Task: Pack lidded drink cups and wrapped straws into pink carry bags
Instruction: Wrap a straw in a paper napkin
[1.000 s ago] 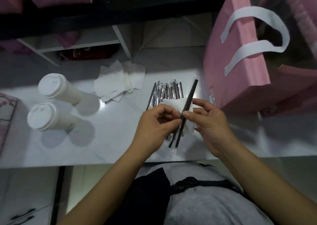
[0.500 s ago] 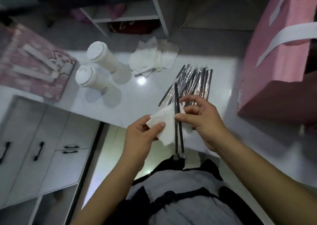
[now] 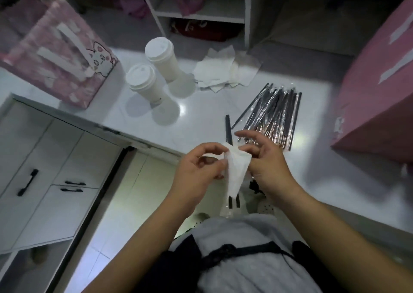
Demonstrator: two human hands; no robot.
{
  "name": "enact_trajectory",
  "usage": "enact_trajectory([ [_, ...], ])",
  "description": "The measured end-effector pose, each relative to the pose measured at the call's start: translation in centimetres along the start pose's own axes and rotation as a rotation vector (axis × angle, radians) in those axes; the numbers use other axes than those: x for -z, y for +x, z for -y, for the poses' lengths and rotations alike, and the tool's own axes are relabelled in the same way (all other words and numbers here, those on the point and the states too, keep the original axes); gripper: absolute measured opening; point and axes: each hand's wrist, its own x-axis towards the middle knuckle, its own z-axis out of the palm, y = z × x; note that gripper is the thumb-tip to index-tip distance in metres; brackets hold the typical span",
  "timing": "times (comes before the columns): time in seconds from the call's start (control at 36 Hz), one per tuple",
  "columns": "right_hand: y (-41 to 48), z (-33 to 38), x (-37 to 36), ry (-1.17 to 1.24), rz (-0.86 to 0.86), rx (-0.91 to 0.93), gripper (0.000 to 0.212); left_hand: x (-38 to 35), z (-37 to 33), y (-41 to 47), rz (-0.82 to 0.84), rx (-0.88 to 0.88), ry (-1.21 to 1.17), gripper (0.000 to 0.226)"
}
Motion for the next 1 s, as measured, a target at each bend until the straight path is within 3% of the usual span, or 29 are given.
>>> enact_trajectory([
  [0.22, -0.4, -0.7, -12.7, 0.000, 0.073, -0.092, 0.045, 12.8, 1.8, -2.4, 0.041, 0.053, -0.114, 0.057],
  [0.39, 0.5, -2.3, -23.0, -0.072, 0.158, -0.179, 0.027, 23.0, 3.6, -4.6, -0.024, 0.026, -0.186, 0.058],
  [0.47, 0.2, -1.9, -27.1, -0.063, 0.196, -0.188, 0.049, 27.2, 4.0, -5.4, -0.088, 0.000, -0.274, 0.061],
  [0.58, 0.3, -1.2, -30.2, -0.090, 0.329, -0.150, 0.060, 30.9, 4.1, -5.5, -0.120, -0.043, -0.332, 0.063],
  [0.75, 2.8, -1.4, -34.3, -0.405, 0.338, -0.040, 0.089, 34.2, 3.6, -3.4, -0.258, -0.108, -0.341, 0.055],
  [0.83, 5.2, -1.4, -36.8, -0.504, 0.379, -0.003, 0.065, 35.9, 3.0, -1.6, -0.330, -0.110, -0.376, 0.051],
  [0.92, 8.3, -0.6, -39.4, -0.398, 0.391, 0.032, 0.035, 38.4, 1.9, 0.3, -0.317, -0.077, -0.437, 0.050],
  [1.0, 12.1, 1.1, -41.3, -0.345, 0.428, 0.097, 0.022, 41.4, 0.4, 2.5, -0.291, -0.044, -0.421, 0.053],
])
